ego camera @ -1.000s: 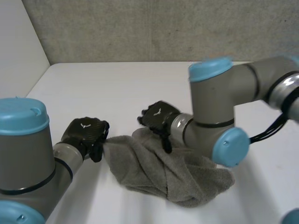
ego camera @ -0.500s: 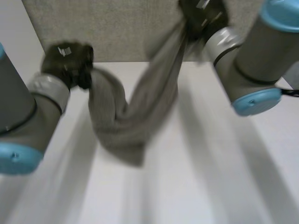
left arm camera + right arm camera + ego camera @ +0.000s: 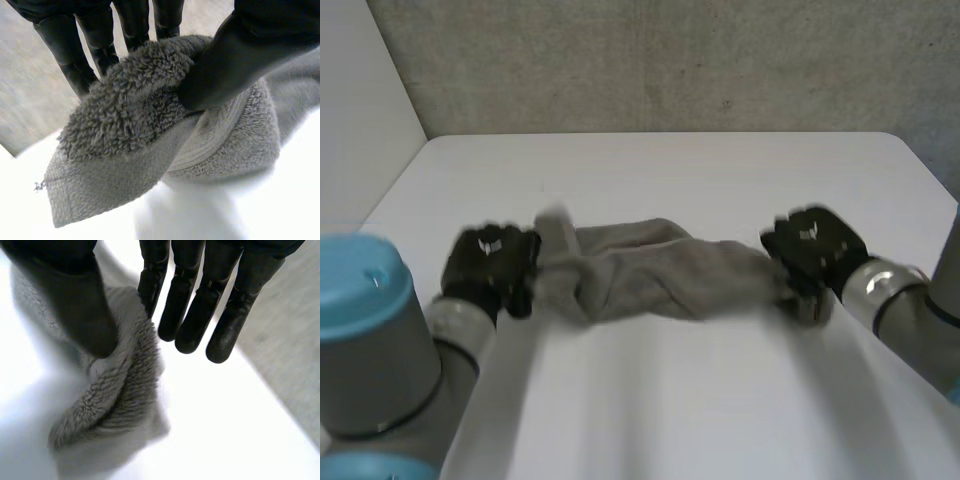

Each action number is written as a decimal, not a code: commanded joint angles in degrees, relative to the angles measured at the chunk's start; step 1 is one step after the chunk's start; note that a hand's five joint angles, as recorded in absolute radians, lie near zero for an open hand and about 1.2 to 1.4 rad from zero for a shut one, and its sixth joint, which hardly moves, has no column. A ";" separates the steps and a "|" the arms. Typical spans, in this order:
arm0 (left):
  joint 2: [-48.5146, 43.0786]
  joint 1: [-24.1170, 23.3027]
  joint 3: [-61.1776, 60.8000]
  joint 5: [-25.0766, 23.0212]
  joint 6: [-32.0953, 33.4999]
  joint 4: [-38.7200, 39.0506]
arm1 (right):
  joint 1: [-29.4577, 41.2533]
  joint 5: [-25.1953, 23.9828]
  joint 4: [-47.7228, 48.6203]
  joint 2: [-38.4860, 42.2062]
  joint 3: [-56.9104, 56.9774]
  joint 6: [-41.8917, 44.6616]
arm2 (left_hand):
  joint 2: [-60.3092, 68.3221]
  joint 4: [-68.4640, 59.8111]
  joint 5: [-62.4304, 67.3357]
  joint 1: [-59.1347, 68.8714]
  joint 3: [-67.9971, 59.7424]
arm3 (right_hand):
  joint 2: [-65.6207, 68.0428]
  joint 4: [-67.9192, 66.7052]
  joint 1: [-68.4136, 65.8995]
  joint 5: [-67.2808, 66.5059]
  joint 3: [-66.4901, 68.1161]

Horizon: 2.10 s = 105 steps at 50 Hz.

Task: Fold the towel.

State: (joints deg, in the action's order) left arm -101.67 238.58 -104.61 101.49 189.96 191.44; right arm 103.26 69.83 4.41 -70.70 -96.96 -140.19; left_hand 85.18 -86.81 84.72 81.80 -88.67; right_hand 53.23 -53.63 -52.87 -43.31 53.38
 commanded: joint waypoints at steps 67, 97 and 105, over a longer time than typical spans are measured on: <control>-7.49 1.97 1.96 -3.40 2.78 -8.54 | 4.93 0.13 -27.35 30.20 49.33 -26.80 | -31.40 33.03 -40.93 -28.02 34.89 | 26.77 -26.37 -27.13 -26.69 26.62; 13.60 3.12 0.37 -0.85 5.07 -12.32 | -10.10 -14.28 -30.78 -22.55 19.08 -17.04 | -6.50 8.13 -16.04 -3.12 9.99 | 26.77 -26.37 -27.13 -26.69 26.62; 9.73 4.52 4.59 -1.91 8.06 -7.40 | -8.87 -10.68 -28.93 -15.79 17.68 -4.56 | -6.67 8.30 -16.21 -3.29 10.16 | 26.77 -26.37 -27.13 -26.69 26.62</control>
State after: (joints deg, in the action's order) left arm -88.73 242.10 -103.35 100.13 196.15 180.24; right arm 93.26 56.40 -26.34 -91.92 -79.85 -150.74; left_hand 84.11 -85.61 83.65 80.20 -87.16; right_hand 74.67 -76.92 -75.79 -66.22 76.32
